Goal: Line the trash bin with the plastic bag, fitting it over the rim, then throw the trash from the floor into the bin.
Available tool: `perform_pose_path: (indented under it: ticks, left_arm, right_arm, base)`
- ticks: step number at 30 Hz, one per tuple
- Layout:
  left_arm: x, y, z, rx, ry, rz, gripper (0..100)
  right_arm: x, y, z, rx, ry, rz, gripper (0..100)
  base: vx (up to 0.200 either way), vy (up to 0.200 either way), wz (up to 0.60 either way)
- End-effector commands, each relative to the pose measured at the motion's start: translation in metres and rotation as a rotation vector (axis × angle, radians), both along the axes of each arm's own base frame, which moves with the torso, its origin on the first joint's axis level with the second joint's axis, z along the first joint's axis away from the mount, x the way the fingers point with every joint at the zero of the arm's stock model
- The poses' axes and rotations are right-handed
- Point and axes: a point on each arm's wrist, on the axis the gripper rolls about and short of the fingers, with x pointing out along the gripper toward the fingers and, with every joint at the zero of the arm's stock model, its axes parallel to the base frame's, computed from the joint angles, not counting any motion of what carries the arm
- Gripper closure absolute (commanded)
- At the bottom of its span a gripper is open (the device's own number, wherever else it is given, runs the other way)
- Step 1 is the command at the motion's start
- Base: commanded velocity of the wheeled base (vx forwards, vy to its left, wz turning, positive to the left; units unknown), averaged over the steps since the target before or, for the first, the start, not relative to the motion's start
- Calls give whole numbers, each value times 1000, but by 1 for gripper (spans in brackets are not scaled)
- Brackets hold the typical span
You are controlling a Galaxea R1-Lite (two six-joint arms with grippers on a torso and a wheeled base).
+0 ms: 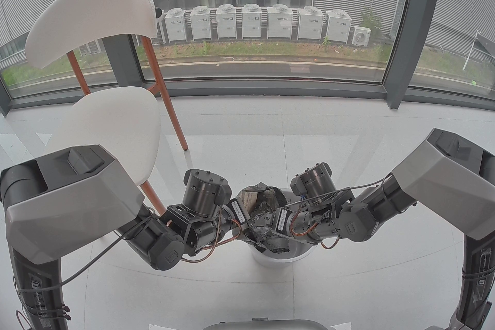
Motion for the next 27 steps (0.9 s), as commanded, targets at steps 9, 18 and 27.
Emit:
perform_pose_path:
  ticks: [9,18,27]
  left_arm:
    - [-5,2,11,-7,-19,3,100]
    - [-5,2,11,-7,-19,3,100]
    - [-8,0,10,-10,-15,-2,100]
  right_arm:
    - [-2,7,-6,-7,6,18,0]
    - [13,11,-12,5,-10,1,0]
    - [30,24,-12,52,-28,-42,0]
  base:
    - [0,0,0]
    - [0,0,0]
    - [0,0,0]
